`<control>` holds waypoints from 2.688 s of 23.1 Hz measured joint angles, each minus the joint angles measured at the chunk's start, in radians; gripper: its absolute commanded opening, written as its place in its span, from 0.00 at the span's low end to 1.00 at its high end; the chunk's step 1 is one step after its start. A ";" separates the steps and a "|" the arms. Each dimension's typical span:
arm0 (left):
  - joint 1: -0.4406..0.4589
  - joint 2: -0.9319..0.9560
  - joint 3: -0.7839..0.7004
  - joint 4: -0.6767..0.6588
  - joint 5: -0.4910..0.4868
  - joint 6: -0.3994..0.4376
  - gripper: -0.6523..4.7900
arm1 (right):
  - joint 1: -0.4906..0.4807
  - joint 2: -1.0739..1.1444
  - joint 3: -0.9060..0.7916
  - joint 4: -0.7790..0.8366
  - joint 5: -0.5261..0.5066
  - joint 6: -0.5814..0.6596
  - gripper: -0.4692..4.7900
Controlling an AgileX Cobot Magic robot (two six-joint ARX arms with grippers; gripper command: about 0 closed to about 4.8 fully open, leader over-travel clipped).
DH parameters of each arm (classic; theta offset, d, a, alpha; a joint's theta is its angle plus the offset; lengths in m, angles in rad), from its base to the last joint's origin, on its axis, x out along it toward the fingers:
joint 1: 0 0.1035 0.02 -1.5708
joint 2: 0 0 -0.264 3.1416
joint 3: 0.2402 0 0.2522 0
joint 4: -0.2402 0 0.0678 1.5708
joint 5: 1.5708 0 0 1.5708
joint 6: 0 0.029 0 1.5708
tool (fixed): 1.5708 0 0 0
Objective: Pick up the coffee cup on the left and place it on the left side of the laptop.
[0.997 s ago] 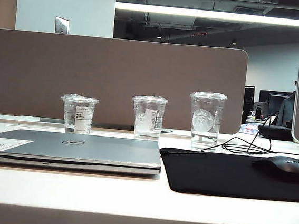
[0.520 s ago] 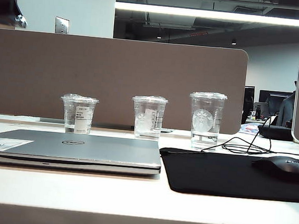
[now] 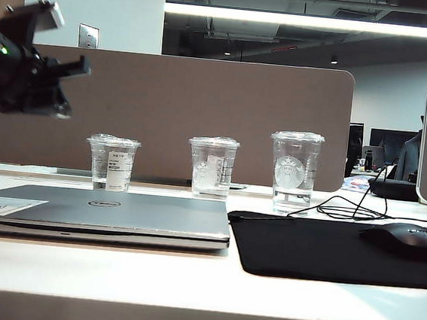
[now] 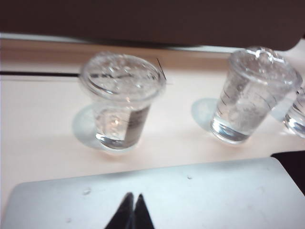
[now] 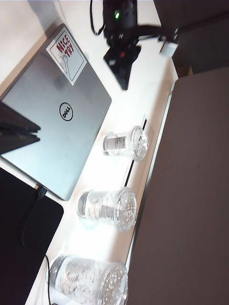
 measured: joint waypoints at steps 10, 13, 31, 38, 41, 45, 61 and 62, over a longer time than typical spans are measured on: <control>0.000 0.238 0.195 0.019 0.013 0.001 1.00 | 0.005 0.003 0.000 -0.024 -0.002 0.000 0.08; 0.000 0.290 0.243 0.019 -0.004 -0.002 1.00 | 0.005 0.003 0.000 -0.050 -0.002 0.000 0.08; 0.000 0.601 0.489 0.064 -0.007 -0.023 1.00 | 0.010 0.003 0.000 -0.053 -0.002 0.000 0.08; 0.000 0.655 0.491 0.140 -0.010 -0.042 1.00 | 0.011 0.003 0.000 -0.053 -0.002 0.000 0.08; 0.000 0.686 0.495 0.164 -0.010 -0.043 1.00 | 0.011 0.003 0.000 -0.053 -0.002 0.000 0.08; 0.000 0.706 0.495 0.199 -0.018 -0.042 1.00 | 0.015 0.003 0.000 -0.053 -0.002 0.000 0.08; 0.000 0.731 0.503 0.255 -0.071 -0.042 1.00 | 0.015 0.005 0.000 -0.053 -0.002 0.000 0.08; 0.000 0.732 0.514 0.238 -0.072 -0.041 1.00 | 0.015 0.005 0.000 -0.053 -0.002 0.000 0.08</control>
